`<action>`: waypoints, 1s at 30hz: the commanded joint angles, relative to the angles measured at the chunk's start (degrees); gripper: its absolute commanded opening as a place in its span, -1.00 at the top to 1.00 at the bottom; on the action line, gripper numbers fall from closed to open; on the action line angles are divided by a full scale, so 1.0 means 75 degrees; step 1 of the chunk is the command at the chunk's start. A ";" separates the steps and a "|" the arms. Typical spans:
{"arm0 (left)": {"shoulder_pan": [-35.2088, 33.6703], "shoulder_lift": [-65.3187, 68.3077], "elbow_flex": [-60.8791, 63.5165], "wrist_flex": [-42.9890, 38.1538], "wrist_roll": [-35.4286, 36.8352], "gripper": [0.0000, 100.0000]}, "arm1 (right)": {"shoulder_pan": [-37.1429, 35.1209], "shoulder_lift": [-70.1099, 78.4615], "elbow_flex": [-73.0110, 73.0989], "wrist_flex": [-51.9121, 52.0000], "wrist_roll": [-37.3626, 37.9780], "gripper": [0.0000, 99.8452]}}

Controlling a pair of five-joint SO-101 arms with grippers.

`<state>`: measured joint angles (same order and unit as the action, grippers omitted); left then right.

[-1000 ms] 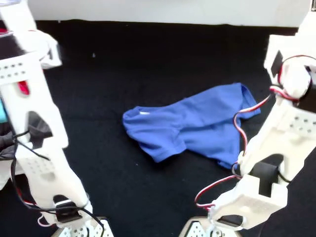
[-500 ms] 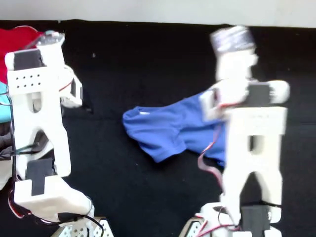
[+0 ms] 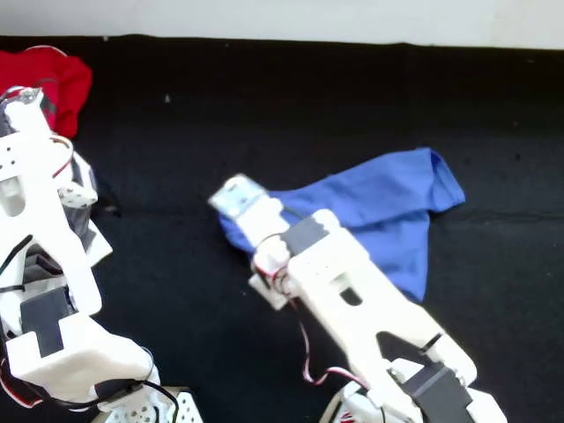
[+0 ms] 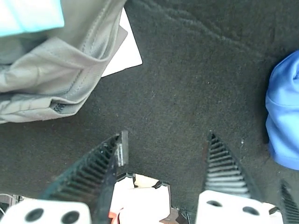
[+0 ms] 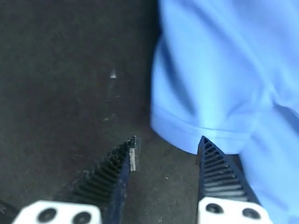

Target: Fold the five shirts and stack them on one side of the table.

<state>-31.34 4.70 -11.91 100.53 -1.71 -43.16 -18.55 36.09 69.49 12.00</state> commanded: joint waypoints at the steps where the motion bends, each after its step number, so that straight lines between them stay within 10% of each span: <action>1: -0.0076 -0.0334 -0.0029 0.0047 0.0012 0.49 | -0.0275 -0.0147 0.0041 -0.0592 0.0070 0.60; 13: -0.0064 -0.0381 -0.0029 0.0059 0.0012 0.49 | 0.0416 0.3077 -0.1108 -0.1096 0.0082 0.61; 16: -0.0029 -0.0358 -0.0029 0.0059 0.0012 0.49 | 0.0944 0.3370 -0.1881 -0.0416 0.0082 0.89; 30: 0.0018 -0.0311 0.0334 0.0047 0.0012 0.49 | 0.2878 0.0627 -0.5972 0.2491 0.0129 0.99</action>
<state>-31.34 4.70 -9.89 100.53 -1.80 -24.35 -6.33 -0.31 86.11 12.18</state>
